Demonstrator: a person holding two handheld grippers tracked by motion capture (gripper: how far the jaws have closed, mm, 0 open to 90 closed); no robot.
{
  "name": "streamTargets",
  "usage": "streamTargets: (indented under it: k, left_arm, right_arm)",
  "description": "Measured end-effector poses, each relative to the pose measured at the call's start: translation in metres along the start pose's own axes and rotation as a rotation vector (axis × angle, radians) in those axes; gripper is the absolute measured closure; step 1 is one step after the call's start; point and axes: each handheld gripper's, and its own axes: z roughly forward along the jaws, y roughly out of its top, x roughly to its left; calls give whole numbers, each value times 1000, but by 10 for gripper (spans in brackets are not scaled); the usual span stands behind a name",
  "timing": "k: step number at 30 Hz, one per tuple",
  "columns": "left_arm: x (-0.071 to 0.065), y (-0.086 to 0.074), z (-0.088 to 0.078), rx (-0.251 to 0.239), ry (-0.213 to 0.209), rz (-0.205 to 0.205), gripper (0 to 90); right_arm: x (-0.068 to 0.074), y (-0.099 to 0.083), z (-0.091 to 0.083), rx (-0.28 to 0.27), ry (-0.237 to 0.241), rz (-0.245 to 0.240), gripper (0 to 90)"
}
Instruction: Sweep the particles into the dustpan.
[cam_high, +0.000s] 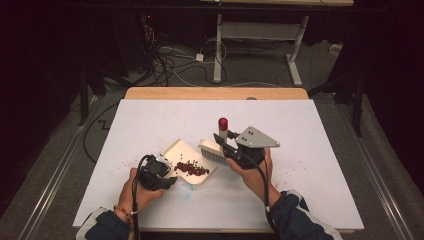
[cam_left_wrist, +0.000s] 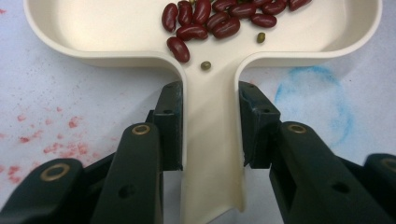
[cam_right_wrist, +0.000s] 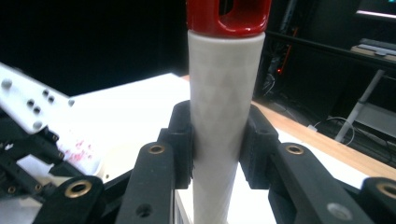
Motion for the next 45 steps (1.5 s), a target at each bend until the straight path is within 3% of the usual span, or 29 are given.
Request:
streamTargets:
  k: [4, 7, 11, 14, 26, 34, 39, 45]
  left_arm:
    - [-1, 0, 0, 0, 5, -1, 636]
    - [-1, -1, 0, -4, 8, -4, 636]
    - [-2, -3, 1, -24, 14, -24, 636]
    - [-3, -5, 0, -41, 15, -38, 636]
    - [-5, -14, 2, -115, 20, -114, 637]
    - [-7, -23, 4, -177, 36, -131, 637]
    - [-9, -23, 3, -172, 55, -131, 637]
    - [3, -29, -3, -164, 94, -193, 637]
  right_arm:
    - [12, -1, 5, -4, 12, -25, 699]
    - [30, 0, 7, -10, 51, -54, 699]
    - [36, 4, 4, -17, 95, -47, 699]
    - [37, 7, 0, -28, 92, -52, 699]
    - [15, 14, -12, -58, 36, -6, 699]
    - [0, 15, -21, -75, -8, -5, 699]
    - [-11, 13, -27, -60, -28, 14, 699]
    - [-26, 19, -41, -48, -27, 27, 699]
